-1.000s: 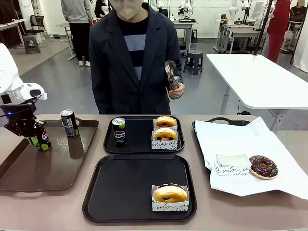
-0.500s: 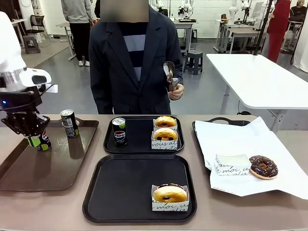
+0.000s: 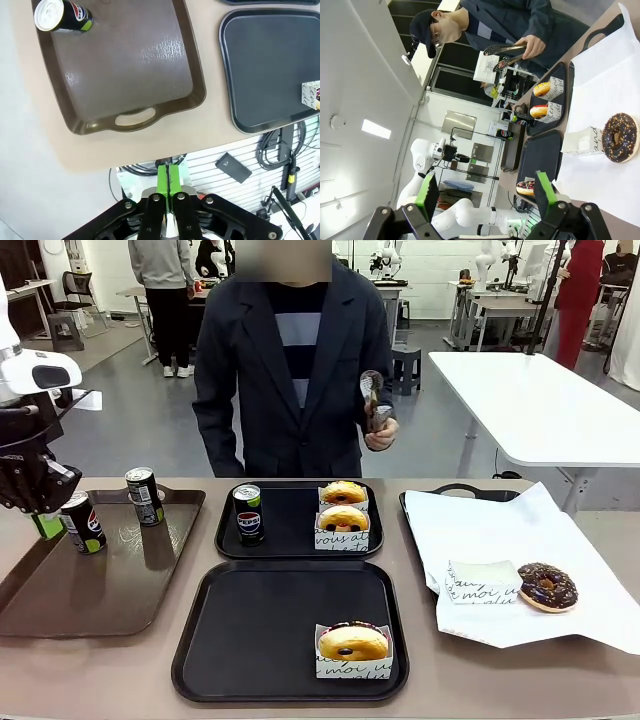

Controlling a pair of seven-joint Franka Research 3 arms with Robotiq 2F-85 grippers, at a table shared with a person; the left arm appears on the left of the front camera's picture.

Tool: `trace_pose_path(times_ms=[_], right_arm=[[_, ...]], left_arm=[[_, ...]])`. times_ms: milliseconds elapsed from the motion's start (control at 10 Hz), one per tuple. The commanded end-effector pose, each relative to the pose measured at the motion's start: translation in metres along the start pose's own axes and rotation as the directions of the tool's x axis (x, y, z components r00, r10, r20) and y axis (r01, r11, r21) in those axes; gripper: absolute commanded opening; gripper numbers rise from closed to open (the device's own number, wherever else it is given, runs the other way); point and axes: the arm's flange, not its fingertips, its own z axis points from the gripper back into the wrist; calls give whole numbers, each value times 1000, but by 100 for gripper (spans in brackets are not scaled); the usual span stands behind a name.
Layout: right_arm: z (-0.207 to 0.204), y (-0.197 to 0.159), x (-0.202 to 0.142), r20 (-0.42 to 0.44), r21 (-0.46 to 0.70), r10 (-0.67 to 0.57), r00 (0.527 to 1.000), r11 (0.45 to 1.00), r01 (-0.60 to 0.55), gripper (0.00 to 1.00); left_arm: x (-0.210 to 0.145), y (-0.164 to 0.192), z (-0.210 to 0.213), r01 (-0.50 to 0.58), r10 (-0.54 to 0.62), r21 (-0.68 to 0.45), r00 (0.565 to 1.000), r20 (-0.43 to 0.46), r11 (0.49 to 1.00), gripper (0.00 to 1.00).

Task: Set up donuts and drinks on trays.
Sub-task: Pick up one Pepsi coke from the Handle tray and place it on the Flat Tray without a Pepsi coke.

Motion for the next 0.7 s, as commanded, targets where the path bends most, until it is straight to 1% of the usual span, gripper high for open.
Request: trace_pose_path(times_ms=[0, 100, 200, 300, 400, 500, 600], right_arm=[[-1, 0, 2, 20, 22, 18, 1000, 1000, -19, 100], [-1, 0, 2, 20, 22, 18, 1000, 1000, -19, 100], [-1, 0, 2, 20, 22, 18, 1000, 1000, -19, 100], [-1, 0, 2, 20, 22, 18, 1000, 1000, -19, 100], [-1, 0, 2, 20, 22, 18, 1000, 1000, -19, 100], [-1, 0, 2, 20, 22, 18, 1000, 1000, -19, 100], [-1, 0, 2, 20, 22, 18, 1000, 1000, -19, 100]], left_arm=[[5, 0, -6, 10, -10, -3, 1000, -11, 1000, 0], [5, 0, -6, 10, -10, -3, 1000, -11, 1000, 0], [2, 0, -3, 0, 0, 0, 1000, -9, 1000, 5], [13, 19, -4, -37, 38, -54, 999, 16, 998, 21], [26, 40, -5, -63, 66, -96, 997, 36, 993, 65], [38, 56, -7, -89, 94, -90, 994, 59, 992, 81], [48, 70, -11, -98, 105, -105, 992, 63, 990, 100]])
